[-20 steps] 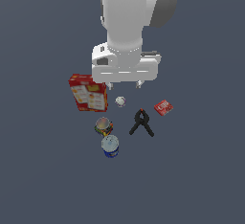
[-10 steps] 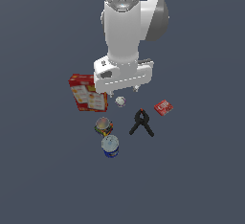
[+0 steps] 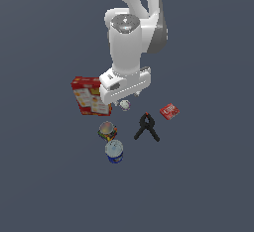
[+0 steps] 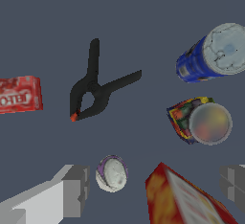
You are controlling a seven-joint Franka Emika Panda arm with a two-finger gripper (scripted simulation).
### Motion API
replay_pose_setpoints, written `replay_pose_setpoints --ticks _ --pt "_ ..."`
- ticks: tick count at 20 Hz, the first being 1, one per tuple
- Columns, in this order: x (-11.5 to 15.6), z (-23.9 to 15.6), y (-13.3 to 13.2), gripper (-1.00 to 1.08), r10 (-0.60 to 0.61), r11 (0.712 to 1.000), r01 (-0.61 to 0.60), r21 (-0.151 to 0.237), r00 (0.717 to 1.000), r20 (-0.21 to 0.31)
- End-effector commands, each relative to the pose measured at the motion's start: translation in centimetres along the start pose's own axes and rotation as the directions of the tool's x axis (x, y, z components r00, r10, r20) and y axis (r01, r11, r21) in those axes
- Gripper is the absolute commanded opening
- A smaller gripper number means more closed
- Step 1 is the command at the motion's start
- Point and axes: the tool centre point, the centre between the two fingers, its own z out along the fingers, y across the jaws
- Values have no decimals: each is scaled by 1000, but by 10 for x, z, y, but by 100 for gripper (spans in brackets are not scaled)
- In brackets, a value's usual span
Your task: Pick up a designated object from a clutter of objects.
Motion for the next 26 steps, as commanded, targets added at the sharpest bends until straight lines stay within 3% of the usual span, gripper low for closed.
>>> replay_pose_setpoints --ticks 1,6,12,26 --pt "-6 11 -2 100 -64 998 64 -2 998 -1" --pt "-19 33 -7 100 -187 982 187 -6 982 -2" --pt "-36 57 -14 100 -332 943 332 -10 943 -2" --pt "-78 104 -33 100 -620 785 620 -20 785 2"
